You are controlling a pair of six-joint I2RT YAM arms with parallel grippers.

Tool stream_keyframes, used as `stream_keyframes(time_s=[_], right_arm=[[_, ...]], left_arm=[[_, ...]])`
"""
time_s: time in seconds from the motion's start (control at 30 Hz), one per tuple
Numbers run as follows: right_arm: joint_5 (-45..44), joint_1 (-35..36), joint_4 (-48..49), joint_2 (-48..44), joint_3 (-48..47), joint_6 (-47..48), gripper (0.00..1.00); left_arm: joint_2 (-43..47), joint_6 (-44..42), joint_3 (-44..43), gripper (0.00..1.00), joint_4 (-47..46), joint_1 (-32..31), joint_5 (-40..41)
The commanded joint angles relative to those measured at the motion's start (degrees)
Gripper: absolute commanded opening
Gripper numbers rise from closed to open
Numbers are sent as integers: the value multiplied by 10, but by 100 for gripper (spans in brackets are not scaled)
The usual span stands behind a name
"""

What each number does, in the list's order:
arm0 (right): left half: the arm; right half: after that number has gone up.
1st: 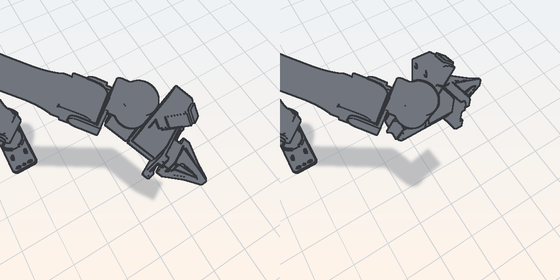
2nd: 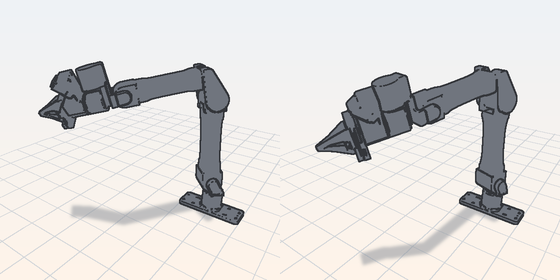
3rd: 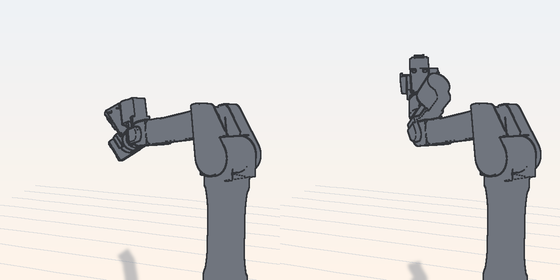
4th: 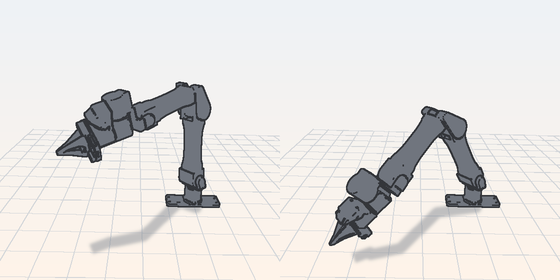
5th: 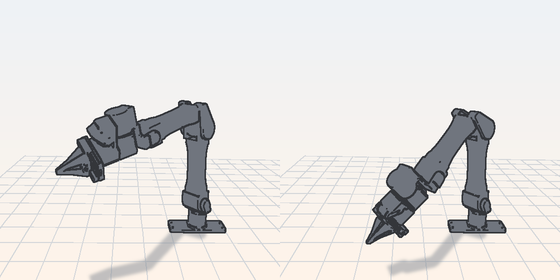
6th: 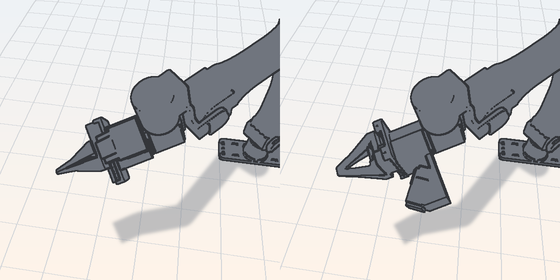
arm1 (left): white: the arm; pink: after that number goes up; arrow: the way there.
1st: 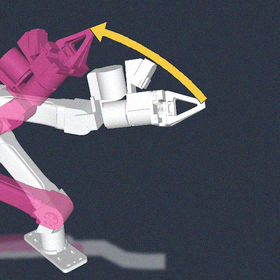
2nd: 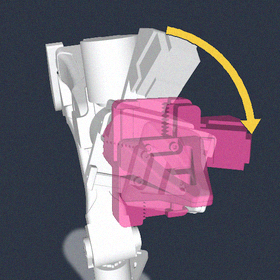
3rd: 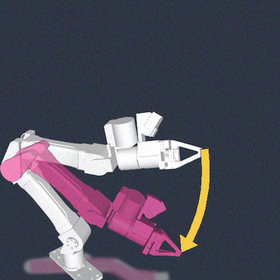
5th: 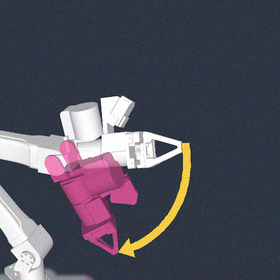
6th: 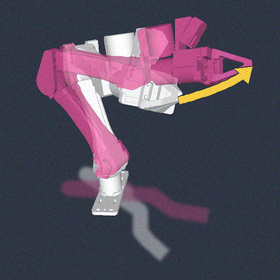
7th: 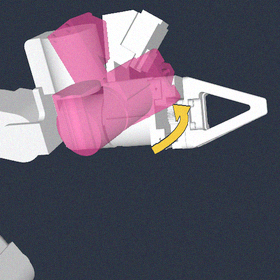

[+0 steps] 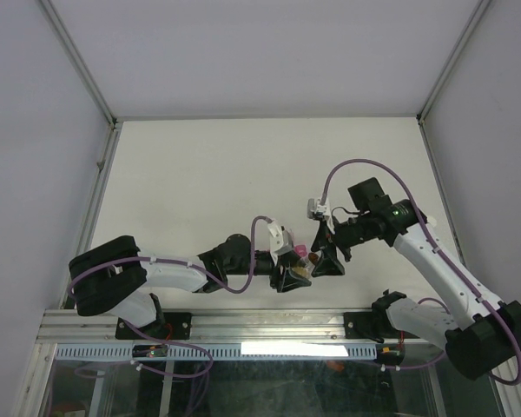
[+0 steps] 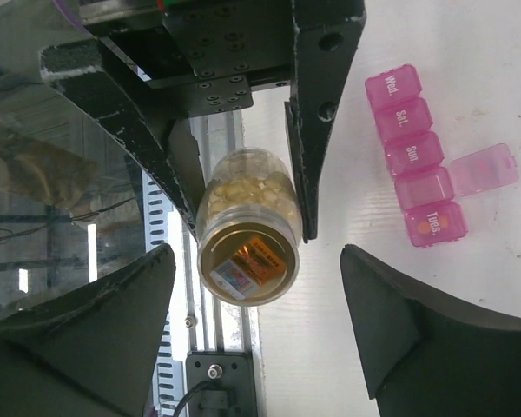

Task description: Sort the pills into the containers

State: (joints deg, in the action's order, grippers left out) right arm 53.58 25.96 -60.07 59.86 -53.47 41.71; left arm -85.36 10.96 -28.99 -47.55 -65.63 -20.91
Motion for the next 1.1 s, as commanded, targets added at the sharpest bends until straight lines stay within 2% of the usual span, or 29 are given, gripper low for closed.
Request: stream_keyframes(time_s=[0.0,0.17,0.53,0.63,0.73,0.83,0.93,1.07], right_arm=[[-5,13,9,-11,-25,-33,78],[-6,16,19,-12,-27,-47,74],[6,18,21,-18,-28,-45,48],[10,19,19,-18,-29,-38,35],[10,21,12,-16,-29,-18,15],[33,26,-25,-17,-33,83,0],[56,29,-76,-26,-36,248,0],[37,38,-141,-11,-65,435,0]], left_arm=[[20,-1,-19,0,-17,-3,18],[15,-1,-27,0,-9,-3,12],[12,4,-31,0,-4,-4,10],[12,4,-30,0,-3,-3,8],[16,5,-29,0,-3,-4,5],[16,5,-29,0,0,-3,-15],[11,5,-36,0,10,-1,-51],[2,6,-47,0,14,8,-106]])
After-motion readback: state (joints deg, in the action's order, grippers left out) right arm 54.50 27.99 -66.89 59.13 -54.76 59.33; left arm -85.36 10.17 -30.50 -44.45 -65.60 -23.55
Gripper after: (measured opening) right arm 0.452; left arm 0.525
